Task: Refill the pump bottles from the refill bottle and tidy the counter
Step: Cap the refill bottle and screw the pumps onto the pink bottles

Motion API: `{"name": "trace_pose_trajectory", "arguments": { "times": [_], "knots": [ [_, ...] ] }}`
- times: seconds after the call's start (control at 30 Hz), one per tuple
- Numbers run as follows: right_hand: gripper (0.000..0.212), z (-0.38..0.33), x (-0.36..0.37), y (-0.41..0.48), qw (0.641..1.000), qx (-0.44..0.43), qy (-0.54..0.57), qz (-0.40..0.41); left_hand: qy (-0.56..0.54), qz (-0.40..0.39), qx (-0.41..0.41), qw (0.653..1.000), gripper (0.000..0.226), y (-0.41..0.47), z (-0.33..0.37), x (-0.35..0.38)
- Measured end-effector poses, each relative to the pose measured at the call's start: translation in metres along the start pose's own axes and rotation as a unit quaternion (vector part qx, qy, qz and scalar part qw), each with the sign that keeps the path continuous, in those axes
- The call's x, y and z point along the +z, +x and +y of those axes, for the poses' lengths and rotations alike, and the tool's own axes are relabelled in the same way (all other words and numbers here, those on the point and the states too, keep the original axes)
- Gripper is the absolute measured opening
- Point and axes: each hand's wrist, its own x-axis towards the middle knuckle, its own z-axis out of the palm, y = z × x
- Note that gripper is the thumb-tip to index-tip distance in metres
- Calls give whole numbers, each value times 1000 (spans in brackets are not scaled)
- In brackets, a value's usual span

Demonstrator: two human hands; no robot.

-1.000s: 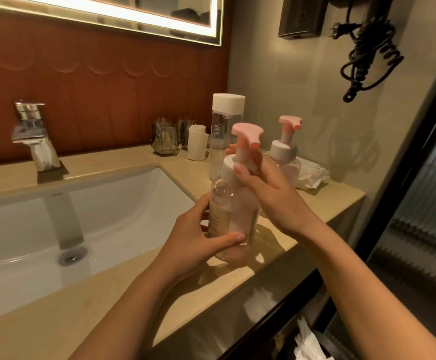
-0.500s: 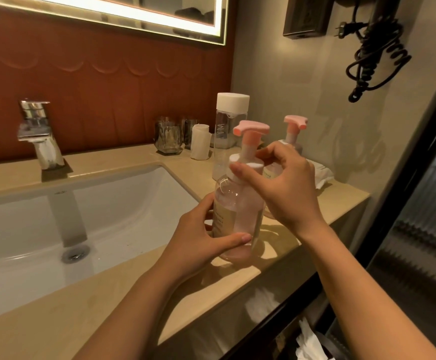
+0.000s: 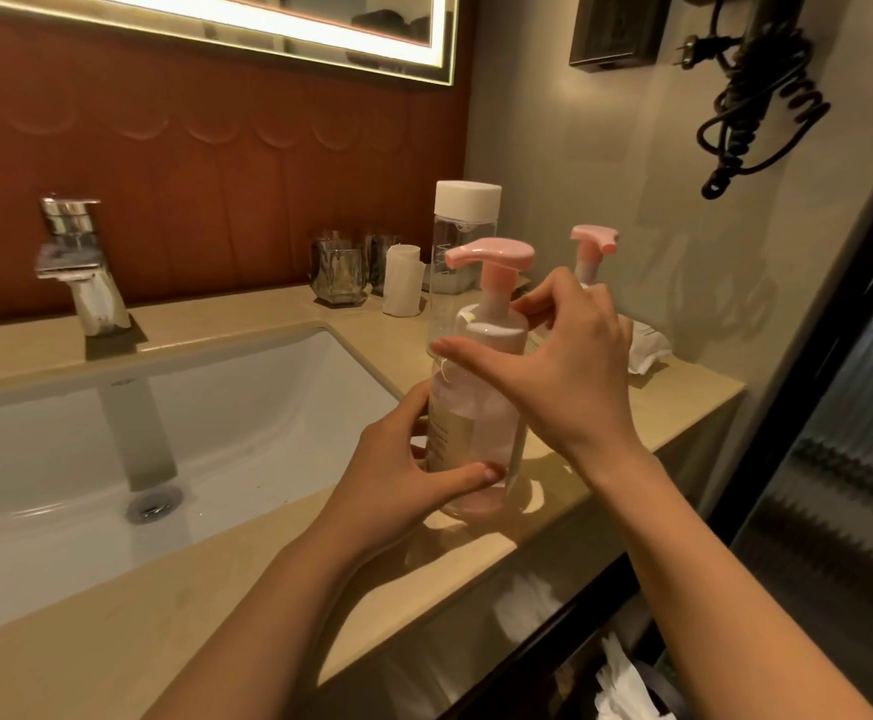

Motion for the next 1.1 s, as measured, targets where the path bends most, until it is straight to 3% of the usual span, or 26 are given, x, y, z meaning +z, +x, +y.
{"name": "trace_pose_trajectory", "arguments": {
  "times": [0.1, 0.17, 0.3, 0.43, 0.53, 0.7, 0.8, 0.93, 1.1],
  "knots": [
    [67, 2, -3, 8, 999, -3, 11, -41, 0, -3, 3, 1000, 65, 0, -1, -1],
    [62, 2, -5, 15, 989, 8, 95, -114, -3, -1, 5, 1000, 64, 1, 0, -1],
    [58, 2, -6, 32, 900, 55, 290, -321, 1, 4, 5, 1000, 68, 1, 0, 0],
    [31, 3, -1, 40, 873, 44, 306, -377, -3, 1, 0, 1000, 65, 1, 2, 0],
    [16, 4, 0, 37, 868, 50, 317, -378, -2, -1, -3, 1000, 63, 2, 2, 0],
    [27, -6, 3, 20, 911, 78, 303, -269, 3, -3, -1, 1000, 61, 1, 3, -2],
    [48, -12, -3, 11, 927, 53, 280, -245, 6, 2, 2, 1000, 58, 0, 3, -2],
    [39, -8, -19, -3, 901, 44, 342, -261, 3, 4, 5, 1000, 61, 0, 3, -1],
    [36, 0, -32, -16, 931, 9, 281, -234, -3, 0, 5, 1000, 61, 0, 3, -1]
  ]
}}
